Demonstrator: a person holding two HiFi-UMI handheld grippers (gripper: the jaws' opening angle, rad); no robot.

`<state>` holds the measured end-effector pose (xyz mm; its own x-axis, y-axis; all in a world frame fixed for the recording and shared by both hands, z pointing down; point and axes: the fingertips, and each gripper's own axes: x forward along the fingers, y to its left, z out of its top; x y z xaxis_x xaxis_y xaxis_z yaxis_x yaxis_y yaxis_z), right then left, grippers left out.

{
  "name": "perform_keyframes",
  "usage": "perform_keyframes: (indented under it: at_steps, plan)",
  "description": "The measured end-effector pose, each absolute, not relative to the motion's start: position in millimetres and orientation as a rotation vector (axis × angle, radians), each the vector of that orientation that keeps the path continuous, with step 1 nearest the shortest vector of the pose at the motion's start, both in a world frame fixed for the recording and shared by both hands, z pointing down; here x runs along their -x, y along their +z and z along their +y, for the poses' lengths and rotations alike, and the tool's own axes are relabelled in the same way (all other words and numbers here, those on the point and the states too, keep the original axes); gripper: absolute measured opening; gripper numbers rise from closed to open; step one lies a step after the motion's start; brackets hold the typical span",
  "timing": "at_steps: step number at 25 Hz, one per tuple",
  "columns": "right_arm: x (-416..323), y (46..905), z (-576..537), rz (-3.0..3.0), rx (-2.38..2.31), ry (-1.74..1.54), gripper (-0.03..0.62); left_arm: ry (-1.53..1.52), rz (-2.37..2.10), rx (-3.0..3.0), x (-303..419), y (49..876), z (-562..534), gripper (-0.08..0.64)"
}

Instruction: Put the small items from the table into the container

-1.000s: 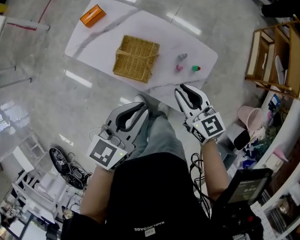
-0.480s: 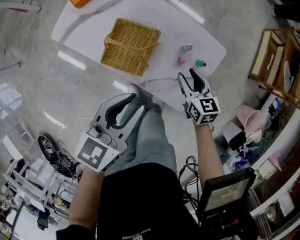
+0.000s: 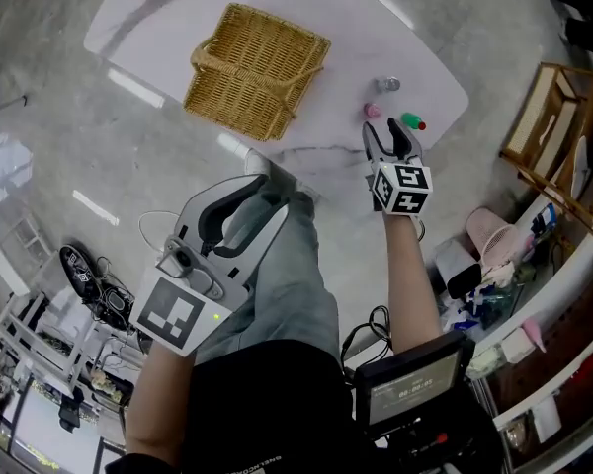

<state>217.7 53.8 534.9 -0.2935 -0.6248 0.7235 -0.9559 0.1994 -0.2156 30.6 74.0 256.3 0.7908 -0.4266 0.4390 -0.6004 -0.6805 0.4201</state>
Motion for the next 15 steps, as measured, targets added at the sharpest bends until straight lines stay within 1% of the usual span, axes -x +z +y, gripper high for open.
perform_keyframes:
  at_steps: [4,15]
  plan:
    - [-218.5,572.6,51.7,-1.922,-1.452,0.911,0.221,0.433,-0.762,-2.393,-24.7,274.9,77.2,0.106]
    - [-230.0,623.5,37.3,-1.815,-1.428,0.894,0.221,0.433,-0.778,-2.347,-13.7,297.3,83.2,0.106]
